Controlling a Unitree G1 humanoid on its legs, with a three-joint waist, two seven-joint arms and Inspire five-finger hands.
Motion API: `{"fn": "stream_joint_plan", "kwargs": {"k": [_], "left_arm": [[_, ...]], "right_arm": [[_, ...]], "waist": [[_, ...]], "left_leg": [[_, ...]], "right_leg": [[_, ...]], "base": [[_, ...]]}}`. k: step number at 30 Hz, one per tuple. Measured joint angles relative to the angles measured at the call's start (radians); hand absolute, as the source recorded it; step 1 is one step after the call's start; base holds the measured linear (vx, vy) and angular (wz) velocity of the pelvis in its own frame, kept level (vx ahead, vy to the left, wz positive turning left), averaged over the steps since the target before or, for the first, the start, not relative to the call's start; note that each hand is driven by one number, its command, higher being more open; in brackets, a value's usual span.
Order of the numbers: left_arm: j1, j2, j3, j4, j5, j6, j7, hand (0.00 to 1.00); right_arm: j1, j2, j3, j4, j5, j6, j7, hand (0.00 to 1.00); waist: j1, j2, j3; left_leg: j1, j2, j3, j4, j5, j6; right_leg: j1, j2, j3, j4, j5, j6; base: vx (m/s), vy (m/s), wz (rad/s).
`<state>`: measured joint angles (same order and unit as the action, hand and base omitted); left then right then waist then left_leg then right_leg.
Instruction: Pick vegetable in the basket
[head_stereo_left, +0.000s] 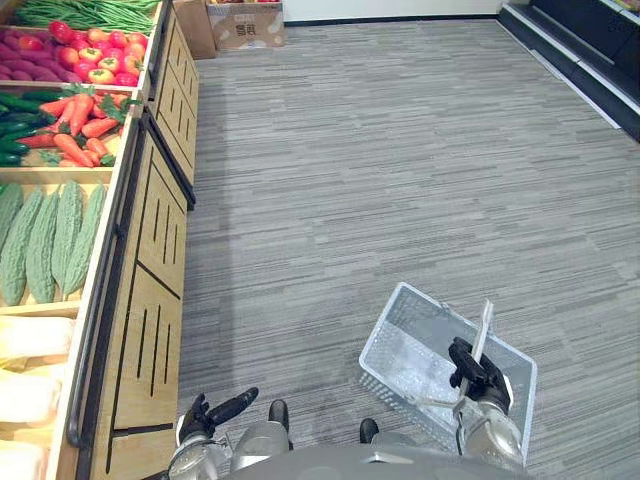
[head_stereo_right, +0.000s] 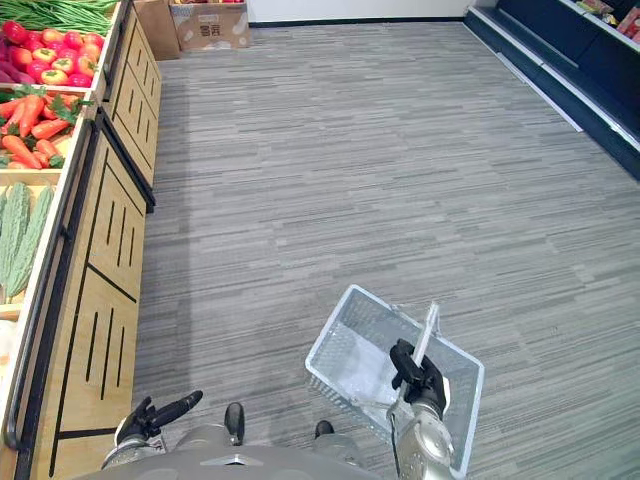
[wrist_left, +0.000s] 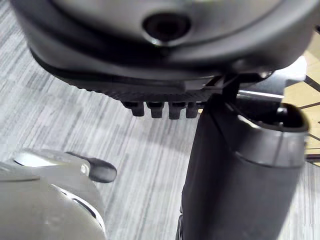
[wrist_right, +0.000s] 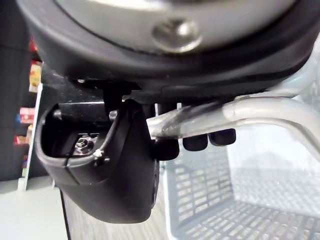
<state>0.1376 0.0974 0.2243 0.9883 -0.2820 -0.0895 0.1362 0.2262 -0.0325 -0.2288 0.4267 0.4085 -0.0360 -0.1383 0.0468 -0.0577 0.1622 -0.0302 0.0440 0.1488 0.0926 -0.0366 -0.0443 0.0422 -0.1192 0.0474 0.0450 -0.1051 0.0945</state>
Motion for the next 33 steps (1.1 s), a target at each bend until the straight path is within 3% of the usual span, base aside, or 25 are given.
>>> {"fn": "stream_joint_plan", "kwargs": {"k": [4, 6, 14, 17, 18, 20, 22, 23, 24, 26, 28, 30, 33], "left_arm": [[0.021, -0.001, 0.000, -0.018, -0.033, -0.002, 0.008, 1.00], [0.022, -0.001, 0.000, -0.018, -0.034, -0.002, 0.008, 1.00], [0.017, -0.006, -0.001, -0.030, -0.030, -0.005, 0.006, 1.00], [0.016, -0.027, -0.005, -0.039, -0.029, -0.005, 0.004, 1.00], [0.020, -0.025, -0.014, -0.039, -0.028, -0.005, 0.005, 1.00], [0.027, -0.011, -0.014, -0.039, -0.028, -0.005, 0.005, 1.00], [0.036, -0.002, -0.013, -0.038, -0.028, -0.003, 0.006, 1.00], [0.038, 0.001, -0.012, -0.038, -0.028, -0.002, 0.007, 1.00], [0.042, 0.008, -0.010, -0.038, -0.028, -0.002, 0.010, 1.00], [0.040, 0.018, -0.009, -0.038, -0.028, -0.003, 0.009, 1.00], [0.036, 0.020, -0.008, -0.038, -0.026, -0.003, 0.009, 1.00], [0.021, 0.014, 0.001, -0.031, -0.022, -0.003, 0.009, 1.00], [-0.024, -0.024, 0.036, -0.024, -0.021, -0.005, 0.012, 1.00]], "right_arm": [[-0.045, 0.000, 0.028, 0.000, -0.002, 0.000, 0.003, 0.00], [-0.069, -0.003, 0.038, 0.000, -0.008, 0.000, 0.003, 0.00], [-0.073, -0.007, 0.080, 0.000, -0.011, 0.000, 0.003, 0.00], [-0.070, -0.018, 0.083, 0.001, -0.013, 0.000, 0.003, 0.00], [-0.060, -0.020, 0.084, 0.001, -0.013, 0.000, 0.003, 0.00], [-0.038, -0.019, 0.089, 0.001, -0.013, 0.001, 0.002, 0.00], [-0.029, -0.019, 0.094, 0.001, -0.013, 0.001, 0.002, 0.00], [-0.023, -0.018, 0.103, 0.001, -0.013, 0.001, 0.004, 0.00], [-0.023, -0.017, 0.103, 0.001, -0.013, 0.001, 0.007, 0.00], [-0.024, -0.018, 0.102, -0.004, -0.012, 0.001, 0.011, 0.00], [-0.024, -0.018, 0.100, -0.011, -0.010, 0.001, 0.020, 0.00], [-0.016, -0.018, 0.100, -0.063, -0.009, 0.000, 0.022, 0.00], [0.037, -0.018, 0.106, -0.154, -0.009, 0.001, 0.023, 0.00]], "waist": [[0.011, -0.007, 0.004], [0.019, -0.005, 0.005], [0.030, 0.000, 0.006], [0.026, 0.039, 0.026], [0.023, 0.042, 0.034], [0.006, 0.018, 0.038], [0.000, 0.016, 0.044], [0.003, 0.017, 0.045], [0.002, 0.019, 0.046], [-0.001, 0.020, 0.046], [-0.007, 0.024, 0.049], [-0.029, 0.025, 0.049], [-0.029, 0.023, 0.049]], "left_leg": [[-0.047, 0.029, 0.025, 0.121, -0.081, -0.004], [-0.068, 0.042, 0.038, 0.169, -0.118, -0.004], [-0.064, 0.046, 0.032, 0.211, -0.175, 0.015], [-0.040, 0.036, -0.016, 0.212, -0.198, 0.040], [-0.018, 0.025, -0.043, 0.210, -0.206, 0.053], [0.008, -0.024, -0.089, 0.227, -0.224, 0.082], [0.024, -0.047, -0.135, 0.260, -0.251, 0.108], [0.035, -0.058, -0.161, 0.268, -0.263, 0.121], [0.044, -0.060, -0.195, 0.268, -0.269, 0.127], [0.060, -0.063, -0.245, 0.259, -0.269, 0.128], [0.083, -0.062, -0.302, 0.246, -0.269, 0.128], [0.095, -0.065, -0.394, 0.241, -0.275, 0.119], [0.124, -0.071, -0.520, 0.260, -0.328, 0.091]], "right_leg": [[-0.005, 0.003, -0.016, -0.005, 0.017, 0.019], [-0.006, 0.014, -0.019, -0.016, 0.034, 0.044], [-0.005, 0.000, -0.084, 0.040, 0.046, 0.062], [-0.063, -0.005, -0.128, 0.247, 0.042, 0.059], [-0.109, -0.023, -0.134, 0.411, 0.040, 0.054], [-0.169, -0.065, -0.110, 0.624, 0.058, 0.034], [-0.216, -0.070, -0.064, 0.772, 0.112, 0.013], [-0.242, -0.066, -0.049, 0.835, 0.058, -0.026], [-0.267, -0.049, -0.050, 0.848, -0.004, -0.042], [-0.302, -0.021, -0.047, 0.798, -0.064, -0.032], [-0.327, 0.024, -0.013, 0.671, -0.080, -0.034], [-0.357, 0.098, 0.143, 0.454, -0.068, -0.015], [-0.374, 0.129, 0.330, 0.275, -0.024, 0.045]], "base": [[0.08, 0.009, -0.27], [0.16, 0.013, -0.24], [0.11, 0.050, -0.01], [0.04, 0.143, 0.46], [0.02, 0.125, 0.61], [0.09, 0.135, 0.99], [0.14, 0.102, 0.88], [0.17, 0.053, 0.71], [0.18, 0.037, 0.75], [0.21, -0.016, 0.85], [0.25, -0.079, 0.91], [0.29, -0.195, 1.10], [0.33, -0.344, 1.32]]}}
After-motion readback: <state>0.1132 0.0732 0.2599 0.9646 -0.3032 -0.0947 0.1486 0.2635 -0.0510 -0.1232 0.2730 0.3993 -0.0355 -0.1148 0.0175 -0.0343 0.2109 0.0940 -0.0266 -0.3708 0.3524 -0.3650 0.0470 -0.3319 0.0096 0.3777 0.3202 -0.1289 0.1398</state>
